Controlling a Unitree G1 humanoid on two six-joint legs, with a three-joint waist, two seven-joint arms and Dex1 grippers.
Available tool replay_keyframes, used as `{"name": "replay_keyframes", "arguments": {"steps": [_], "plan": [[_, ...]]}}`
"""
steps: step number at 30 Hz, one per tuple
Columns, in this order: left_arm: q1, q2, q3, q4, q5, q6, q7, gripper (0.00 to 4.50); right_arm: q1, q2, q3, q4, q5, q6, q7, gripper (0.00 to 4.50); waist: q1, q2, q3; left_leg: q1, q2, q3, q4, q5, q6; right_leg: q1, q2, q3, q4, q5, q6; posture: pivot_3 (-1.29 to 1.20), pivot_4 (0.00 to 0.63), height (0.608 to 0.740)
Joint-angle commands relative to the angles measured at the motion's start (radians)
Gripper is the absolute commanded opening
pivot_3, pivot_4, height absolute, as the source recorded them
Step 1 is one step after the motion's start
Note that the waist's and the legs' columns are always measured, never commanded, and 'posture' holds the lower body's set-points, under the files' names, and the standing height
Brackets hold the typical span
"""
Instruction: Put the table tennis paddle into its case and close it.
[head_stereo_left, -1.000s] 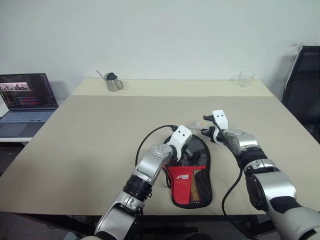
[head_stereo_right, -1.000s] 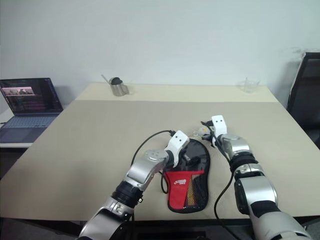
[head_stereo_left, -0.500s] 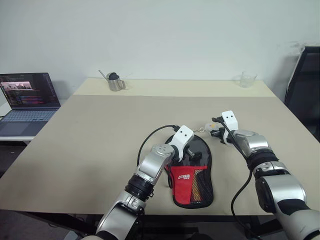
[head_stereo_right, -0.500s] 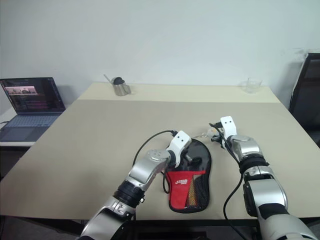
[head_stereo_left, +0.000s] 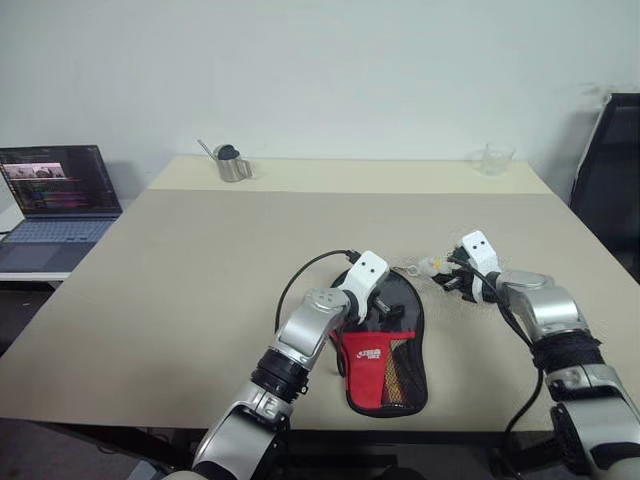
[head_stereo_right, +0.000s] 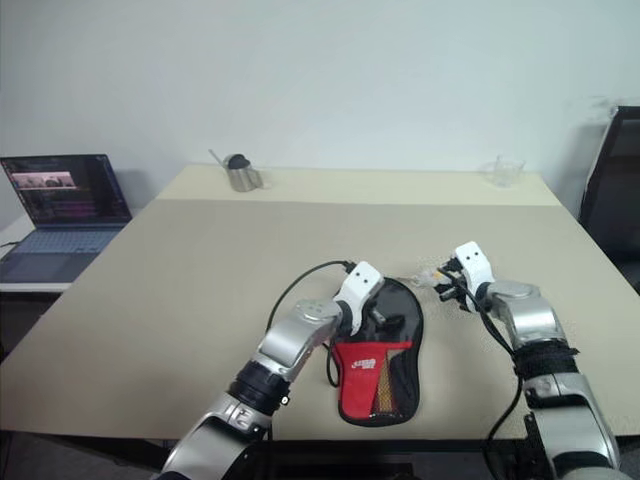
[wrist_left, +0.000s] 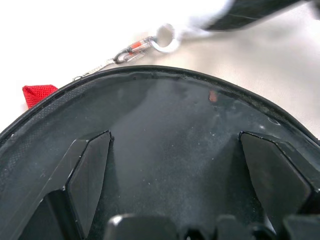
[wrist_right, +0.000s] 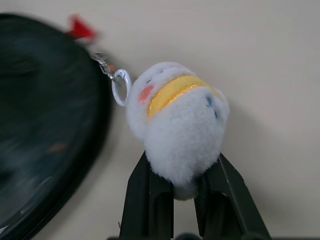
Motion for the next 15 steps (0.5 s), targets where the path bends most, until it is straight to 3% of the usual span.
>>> {"name": "replay_keyframes", "arguments": {"steps": [1,15], "plan": [[0.023,-0.001,-0.023,0.024,0.003,0.034,-0.015,4.5,0.045,-0.046,0.01,-0.152,0.03,0.006,0.06,0.17,0.0,0.0,0.0,0.0,0.0,0.0,0.0,0.0,0.0,0.0,0.0,0.0,0.0,0.0,0.0,0.0,0.15,0.74],[0.036,-0.001,-0.037,0.013,0.002,0.049,-0.032,4.5,0.19,-0.118,0.088,-0.29,0.009,-0.041,0.118,0.15,0.009,0.0,0.0,-0.003,-0.001,-0.003,-0.001,-0.001,0.001,0.001,0.0,-0.004,-0.006,0.0,0.0,0.0,0.15,0.74]]}}
